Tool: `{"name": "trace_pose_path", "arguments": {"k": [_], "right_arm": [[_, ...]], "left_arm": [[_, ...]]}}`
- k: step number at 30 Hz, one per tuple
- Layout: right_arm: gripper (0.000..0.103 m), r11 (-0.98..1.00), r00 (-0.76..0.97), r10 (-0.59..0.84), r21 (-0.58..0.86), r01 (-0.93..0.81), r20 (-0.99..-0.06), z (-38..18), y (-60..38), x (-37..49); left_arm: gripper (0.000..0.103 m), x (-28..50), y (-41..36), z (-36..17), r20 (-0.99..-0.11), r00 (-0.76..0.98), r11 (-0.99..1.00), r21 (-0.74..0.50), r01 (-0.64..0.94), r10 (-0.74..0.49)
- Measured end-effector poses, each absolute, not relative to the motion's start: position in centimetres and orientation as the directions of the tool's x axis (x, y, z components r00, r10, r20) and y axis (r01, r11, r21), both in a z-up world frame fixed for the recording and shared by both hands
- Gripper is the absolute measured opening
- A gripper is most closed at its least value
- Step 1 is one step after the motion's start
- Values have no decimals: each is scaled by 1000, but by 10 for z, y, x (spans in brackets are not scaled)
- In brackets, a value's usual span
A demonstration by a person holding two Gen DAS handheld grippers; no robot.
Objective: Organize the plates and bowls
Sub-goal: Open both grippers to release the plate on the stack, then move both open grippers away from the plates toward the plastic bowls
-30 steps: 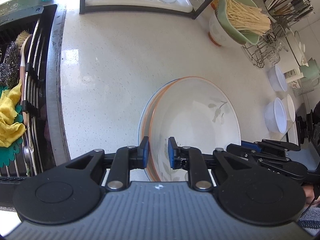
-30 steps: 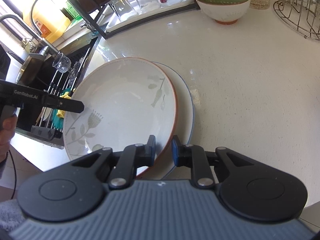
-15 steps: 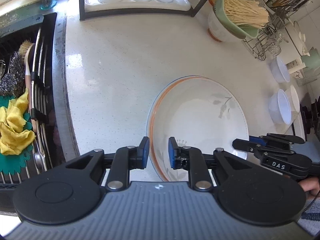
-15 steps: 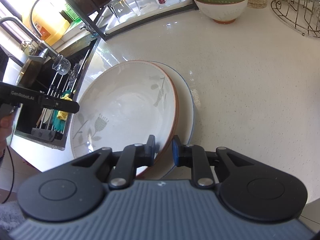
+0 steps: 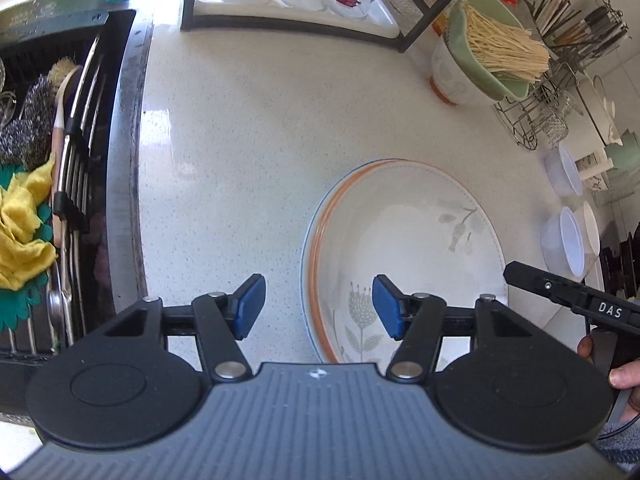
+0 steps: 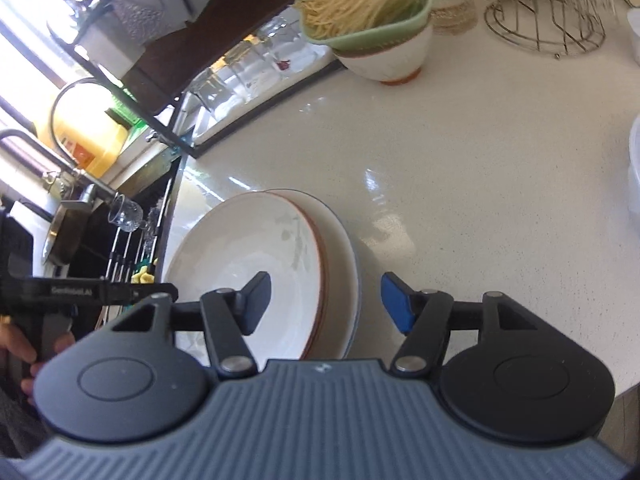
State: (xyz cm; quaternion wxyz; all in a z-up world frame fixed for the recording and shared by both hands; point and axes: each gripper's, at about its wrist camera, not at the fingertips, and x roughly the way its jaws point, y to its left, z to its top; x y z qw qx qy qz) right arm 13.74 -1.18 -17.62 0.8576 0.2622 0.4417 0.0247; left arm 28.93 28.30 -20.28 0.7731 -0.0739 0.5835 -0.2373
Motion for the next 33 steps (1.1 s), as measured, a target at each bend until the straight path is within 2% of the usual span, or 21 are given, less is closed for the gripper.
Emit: {"name": "trace_pose_path", "arguments": {"k": [8,10,12,13,17,21,33], "right_arm": [[63,869,544,302,460,179,-783,-194,4,152],[62,870,534,309,461,175,-787,-196,6,154],[54,877,525,296,445,182,-798,-197,7,156],[46,878,522,294,442,183,-800,-198,7,157],[44,880,524,297,442,175,-798,-197,6,156],[43,875,520,315,456,166,-794,-197,1,155],[43,858,532,367,498,123,-763,-198,-39,165]], "left_arm": [[62,287,278,-220,-870,190,880,-407,247,-456],[53,286,275,-222,-866,189,876,-416,244,-464],[46,285,273,-223,-862,188,873,-424,242,-471],[43,284,272,-224,-862,186,873,-427,235,-471],[43,282,263,-222,-877,201,888,-384,252,-436],[43,288,264,-223,-873,202,891,-406,204,-445],[44,293,224,-222,-899,210,922,-362,140,-385]]}}
